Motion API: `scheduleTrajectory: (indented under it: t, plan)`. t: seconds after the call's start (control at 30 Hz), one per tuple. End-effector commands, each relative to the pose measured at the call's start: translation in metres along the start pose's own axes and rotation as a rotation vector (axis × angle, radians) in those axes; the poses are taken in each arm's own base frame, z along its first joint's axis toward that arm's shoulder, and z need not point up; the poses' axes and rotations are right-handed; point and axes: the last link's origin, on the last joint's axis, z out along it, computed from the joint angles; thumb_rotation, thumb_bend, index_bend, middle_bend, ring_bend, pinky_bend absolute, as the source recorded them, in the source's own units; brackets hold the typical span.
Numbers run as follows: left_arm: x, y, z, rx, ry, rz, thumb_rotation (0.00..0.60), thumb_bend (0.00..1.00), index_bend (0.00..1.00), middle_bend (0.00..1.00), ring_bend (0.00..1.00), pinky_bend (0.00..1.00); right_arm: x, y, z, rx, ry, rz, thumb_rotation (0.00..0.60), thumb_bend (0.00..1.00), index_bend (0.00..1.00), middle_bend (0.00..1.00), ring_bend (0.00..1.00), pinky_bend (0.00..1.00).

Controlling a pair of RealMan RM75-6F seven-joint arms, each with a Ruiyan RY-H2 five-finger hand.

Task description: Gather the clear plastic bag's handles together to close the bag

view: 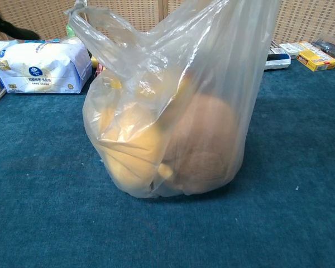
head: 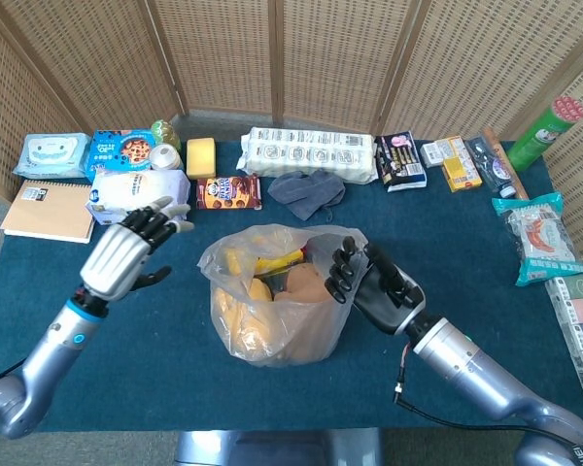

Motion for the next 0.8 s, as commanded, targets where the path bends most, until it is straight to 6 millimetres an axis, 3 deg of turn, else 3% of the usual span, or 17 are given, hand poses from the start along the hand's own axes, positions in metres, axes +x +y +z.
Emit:
scheduleTrajectory:
  t: [0.03, 0.37, 0.63, 0.8]
  plan:
    - [-0.005, 0.008, 0.013, -0.03, -0.003, 0.004, 0.6, 0.11, 0.26, 0.2, 0.12, 0.26, 0.0, 0.001, 0.0, -0.002, -0.001, -0.006, 0.483, 0.2, 0.58, 0.67, 0.69, 0.63]
    - [-0.024, 0.034, 0.044, -0.121, -0.009, 0.015, 0.6, 0.16, 0.27, 0.28, 0.2, 0.3, -0.001, -0.001, 0.0, 0.012, -0.007, -0.005, 0.482, 0.2, 0.58, 0.66, 0.66, 0.61]
    - [-0.034, 0.051, 0.065, -0.165, 0.051, -0.042, 0.6, 0.28, 0.5, 0.48, 0.38, 0.39, 0.0, -0.002, -0.002, 0.018, -0.007, -0.005, 0.482, 0.2, 0.58, 0.66, 0.65, 0.59]
    - [-0.036, 0.06, 0.076, -0.164, 0.089, -0.131, 0.6, 0.3, 0.56, 0.52, 0.44, 0.44, 0.002, -0.004, -0.005, 0.025, -0.003, -0.007, 0.481, 0.2, 0.58, 0.65, 0.64, 0.58]
